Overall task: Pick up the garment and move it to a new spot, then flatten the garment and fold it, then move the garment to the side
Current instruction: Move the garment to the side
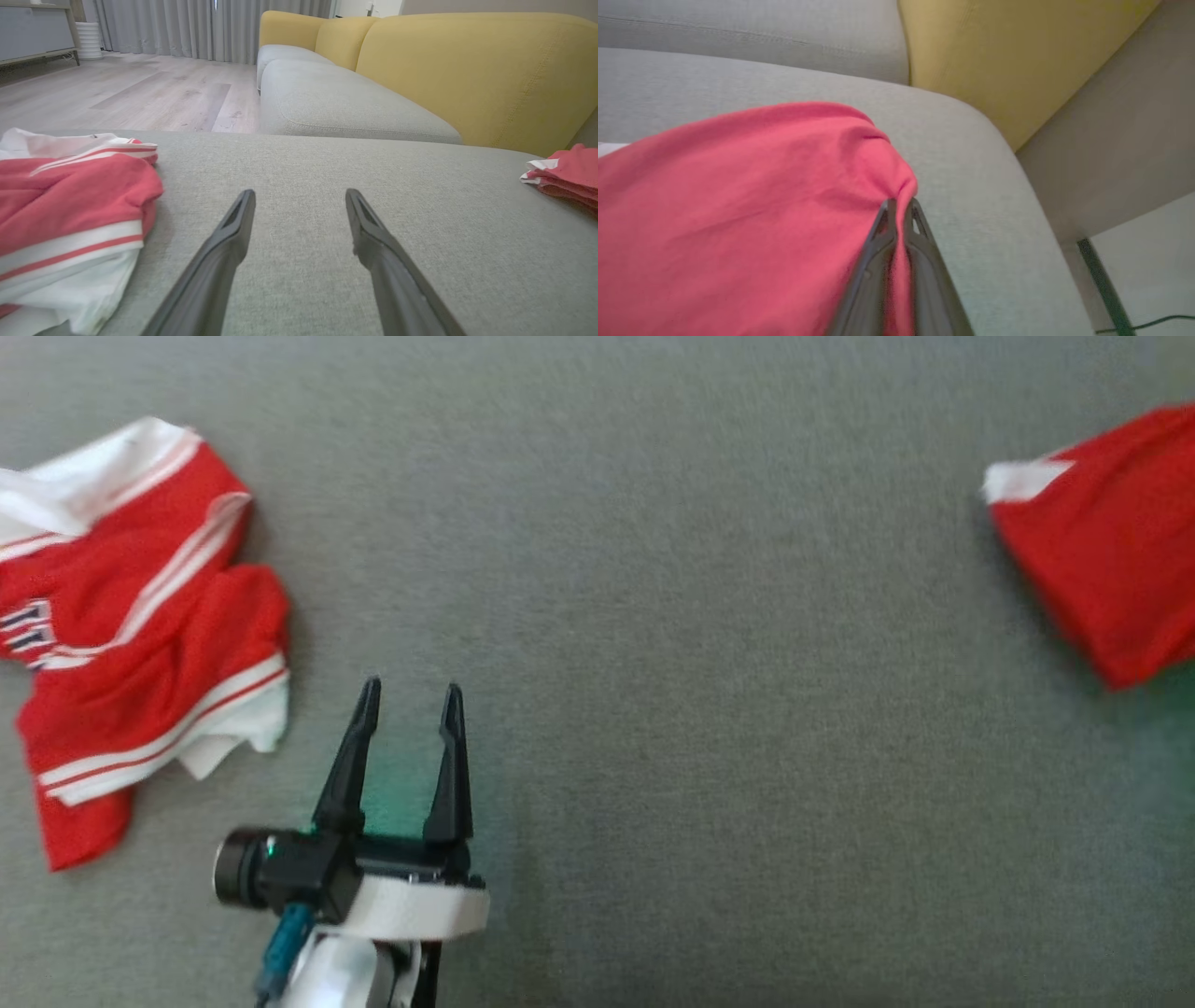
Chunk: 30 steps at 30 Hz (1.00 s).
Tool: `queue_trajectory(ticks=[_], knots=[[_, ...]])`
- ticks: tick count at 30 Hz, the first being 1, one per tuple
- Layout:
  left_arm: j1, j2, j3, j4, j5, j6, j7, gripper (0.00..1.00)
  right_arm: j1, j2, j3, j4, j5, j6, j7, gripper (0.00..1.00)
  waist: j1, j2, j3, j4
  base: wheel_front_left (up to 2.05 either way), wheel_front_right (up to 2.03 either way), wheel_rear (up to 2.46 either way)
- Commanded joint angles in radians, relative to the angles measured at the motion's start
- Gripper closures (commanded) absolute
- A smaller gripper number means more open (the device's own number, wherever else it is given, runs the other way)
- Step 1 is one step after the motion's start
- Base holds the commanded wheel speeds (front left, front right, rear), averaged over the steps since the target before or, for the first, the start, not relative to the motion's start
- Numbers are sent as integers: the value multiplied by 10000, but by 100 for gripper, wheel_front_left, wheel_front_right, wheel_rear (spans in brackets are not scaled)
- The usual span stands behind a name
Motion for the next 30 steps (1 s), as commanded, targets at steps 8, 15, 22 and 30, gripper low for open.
queue_trajectory(ticks=[8,15,22,30], knots=[[-742,-16,218,-208,99,-249,-51,0,-47,-59,-2146,-1485,-2034,65,810,100,-3,0,801,-309,0,0,0],[-765,-16,146,-114,-25,-267,-51,0,508,814,-3417,-2352,-3664,65,953,0,-3,0,534,-116,0,0,0],[-449,-16,69,7,-151,-158,-51,0,1293,2181,-3614,-2968,-4572,65,634,0,-3,0,-430,197,0,0,0],[398,-17,93,167,-233,90,-51,0,2612,3520,-2353,-1950,-3216,65,-481,0,-3,0,-2173,609,0,0,0]])
